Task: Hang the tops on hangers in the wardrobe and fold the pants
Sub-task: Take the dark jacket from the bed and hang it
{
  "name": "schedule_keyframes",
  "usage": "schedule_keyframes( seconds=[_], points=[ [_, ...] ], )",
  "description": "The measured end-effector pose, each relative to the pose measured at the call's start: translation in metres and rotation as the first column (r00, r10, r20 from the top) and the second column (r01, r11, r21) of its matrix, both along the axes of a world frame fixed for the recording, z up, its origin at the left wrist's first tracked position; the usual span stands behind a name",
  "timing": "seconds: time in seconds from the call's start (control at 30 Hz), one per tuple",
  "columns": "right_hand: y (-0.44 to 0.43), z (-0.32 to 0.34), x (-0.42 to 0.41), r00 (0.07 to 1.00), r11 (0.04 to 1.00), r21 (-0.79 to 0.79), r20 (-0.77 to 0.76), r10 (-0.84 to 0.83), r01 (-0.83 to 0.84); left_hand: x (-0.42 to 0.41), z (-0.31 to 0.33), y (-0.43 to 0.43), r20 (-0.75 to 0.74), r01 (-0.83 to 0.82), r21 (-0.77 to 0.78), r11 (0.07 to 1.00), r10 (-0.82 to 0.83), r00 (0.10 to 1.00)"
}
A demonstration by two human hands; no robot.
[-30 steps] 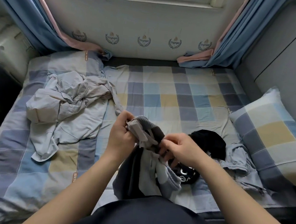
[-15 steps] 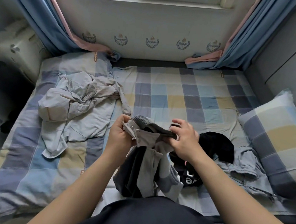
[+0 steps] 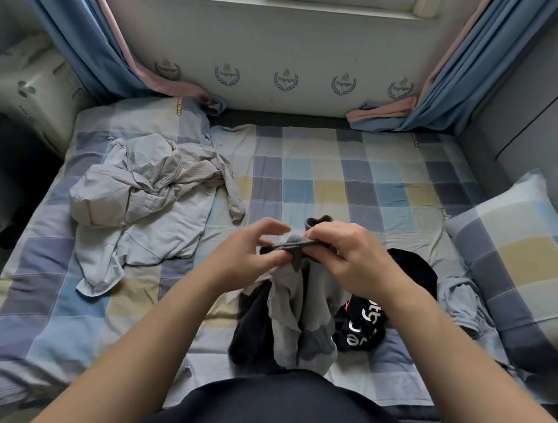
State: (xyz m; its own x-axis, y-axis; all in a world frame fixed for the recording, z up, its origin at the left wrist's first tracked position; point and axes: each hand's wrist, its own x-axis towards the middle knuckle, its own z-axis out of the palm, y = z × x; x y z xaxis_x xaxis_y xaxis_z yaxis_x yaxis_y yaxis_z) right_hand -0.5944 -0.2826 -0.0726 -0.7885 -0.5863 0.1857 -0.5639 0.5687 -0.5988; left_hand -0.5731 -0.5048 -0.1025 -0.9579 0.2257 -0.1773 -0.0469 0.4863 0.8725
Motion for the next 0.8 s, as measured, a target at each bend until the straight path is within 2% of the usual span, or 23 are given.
schedule_keyframes(
  seconds=[0.2,0.33,0.4,0.47,0.57,0.63,0.7,0.8],
  points=[
    [0.023,0.002,0.015,0.989,0.996,-0.086,0.150,0.005,0.008,0.000,-0.012,0.013,0.260,0.056,0.186,0.981,-0.104,0.960],
    [0.030,-0.009,0.026,0.977,0.991,-0.131,0.213,-0.006,0.035,0.010,-0.024,0.028,0.323,0.136,0.224,0.965,-0.205,0.924],
    [0.033,-0.016,0.030,0.974,0.987,-0.154,0.226,-0.009,0.044,0.014,-0.032,0.039,0.322,0.137,0.177,0.975,-0.189,0.928],
    [0.038,-0.020,0.032,0.973,0.981,-0.188,0.230,-0.011,0.056,0.019,-0.040,0.053,0.251,0.101,0.013,0.995,-0.101,0.963],
    [0.047,-0.029,0.034,0.980,0.974,-0.210,0.192,-0.045,0.086,0.024,-0.050,0.071,0.059,-0.098,-0.164,0.982,0.109,0.992],
    [0.055,-0.036,0.037,0.979,0.969,-0.207,0.174,-0.102,0.138,0.023,-0.054,0.074,0.016,-0.279,-0.123,0.952,0.283,0.959],
    [0.068,-0.043,0.041,0.969,0.961,-0.195,0.191,-0.159,0.196,0.018,-0.055,0.070,0.059,-0.427,-0.006,0.904,0.427,0.902],
    [0.088,-0.054,0.047,0.917,0.952,-0.093,0.311,-0.250,0.291,0.009,-0.047,0.063,0.079,-0.582,0.133,0.802,0.577,0.813]
  ],
)
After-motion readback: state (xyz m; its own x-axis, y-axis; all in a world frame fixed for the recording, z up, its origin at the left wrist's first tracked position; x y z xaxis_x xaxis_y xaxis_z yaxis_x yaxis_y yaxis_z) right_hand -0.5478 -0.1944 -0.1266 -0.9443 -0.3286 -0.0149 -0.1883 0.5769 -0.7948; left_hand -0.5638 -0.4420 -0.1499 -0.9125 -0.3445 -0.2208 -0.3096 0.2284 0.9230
